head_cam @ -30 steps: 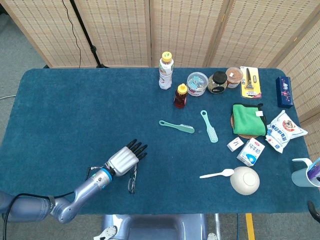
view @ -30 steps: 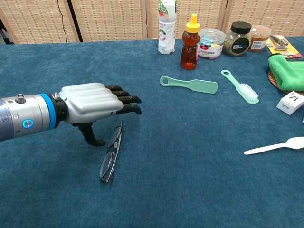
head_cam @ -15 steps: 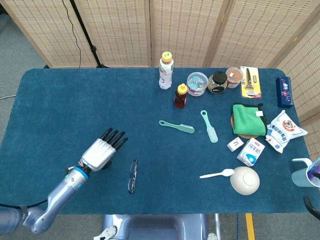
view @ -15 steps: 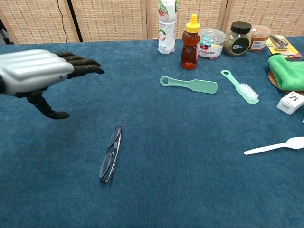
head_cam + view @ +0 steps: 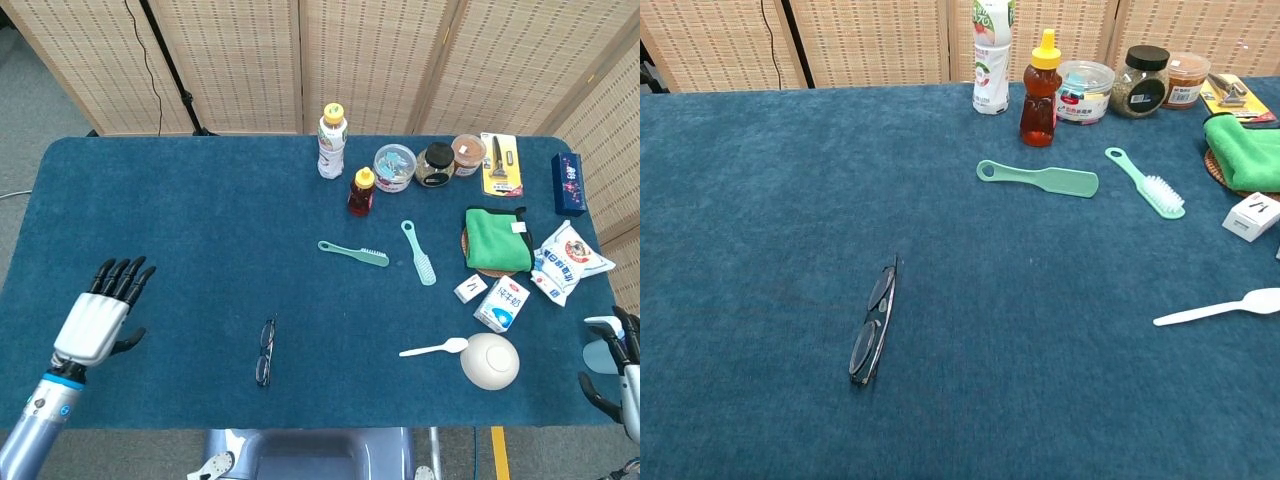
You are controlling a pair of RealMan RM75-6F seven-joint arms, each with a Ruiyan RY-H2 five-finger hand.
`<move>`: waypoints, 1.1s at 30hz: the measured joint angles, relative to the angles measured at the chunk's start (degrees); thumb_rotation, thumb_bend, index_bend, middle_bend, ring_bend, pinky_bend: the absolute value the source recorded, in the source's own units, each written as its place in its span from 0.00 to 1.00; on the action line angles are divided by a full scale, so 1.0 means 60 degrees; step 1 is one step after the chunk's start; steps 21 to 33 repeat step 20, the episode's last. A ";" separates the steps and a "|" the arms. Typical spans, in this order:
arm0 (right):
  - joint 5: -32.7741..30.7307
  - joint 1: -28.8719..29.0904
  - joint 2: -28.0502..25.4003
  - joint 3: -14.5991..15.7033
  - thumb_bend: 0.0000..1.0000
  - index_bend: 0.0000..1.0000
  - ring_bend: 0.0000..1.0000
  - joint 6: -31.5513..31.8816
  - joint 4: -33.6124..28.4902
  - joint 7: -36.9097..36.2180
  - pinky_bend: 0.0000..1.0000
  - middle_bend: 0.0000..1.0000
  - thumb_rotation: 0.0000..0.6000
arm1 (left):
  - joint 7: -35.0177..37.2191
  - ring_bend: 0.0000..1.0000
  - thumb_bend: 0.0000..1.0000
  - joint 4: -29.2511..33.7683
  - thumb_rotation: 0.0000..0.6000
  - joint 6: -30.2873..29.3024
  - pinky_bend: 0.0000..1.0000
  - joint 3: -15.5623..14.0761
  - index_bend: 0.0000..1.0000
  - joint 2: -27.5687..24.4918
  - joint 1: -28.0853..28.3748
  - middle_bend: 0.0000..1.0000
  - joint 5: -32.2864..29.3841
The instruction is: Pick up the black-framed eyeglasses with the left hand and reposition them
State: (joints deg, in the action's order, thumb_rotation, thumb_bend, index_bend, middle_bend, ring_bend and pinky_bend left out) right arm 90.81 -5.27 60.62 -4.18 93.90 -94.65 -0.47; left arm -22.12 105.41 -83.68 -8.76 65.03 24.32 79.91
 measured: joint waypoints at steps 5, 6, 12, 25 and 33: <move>0.0120 0.0167 0.0033 0.0034 0.31 0.26 0.10 -0.0157 -0.0066 0.0088 0.22 0.08 1.00 | 0.0649 0.00 0.23 -0.0062 0.92 -0.0784 0.00 -0.0156 0.00 -0.0253 -0.0912 0.00 0.0341; 0.0149 0.0190 0.0038 0.0048 0.31 0.26 0.10 -0.0174 -0.0077 0.0100 0.21 0.08 1.00 | 0.0769 0.00 0.23 -0.0083 0.92 -0.0914 0.00 -0.0169 0.00 -0.0273 -0.1068 0.00 0.0374; 0.0225 0.0339 0.0049 0.0109 0.31 0.28 0.10 -0.0339 -0.0140 0.0181 0.21 0.08 1.00 | 0.1294 0.00 0.23 -0.0247 0.92 -0.1661 0.00 -0.0231 0.00 -0.0357 -0.2036 0.00 0.0576; 0.0332 0.0488 0.0075 0.0159 0.31 0.28 0.10 -0.0399 -0.0190 0.0228 0.21 0.08 1.00 | 0.1701 0.00 0.23 -0.0390 0.92 -0.1731 0.00 -0.0048 0.00 -0.0557 -0.2607 0.00 0.0738; 0.0332 0.0488 0.0075 0.0159 0.31 0.28 0.10 -0.0399 -0.0190 0.0228 0.21 0.08 1.00 | 0.1701 0.00 0.23 -0.0390 0.92 -0.1731 0.00 -0.0048 0.00 -0.0557 -0.2607 0.00 0.0738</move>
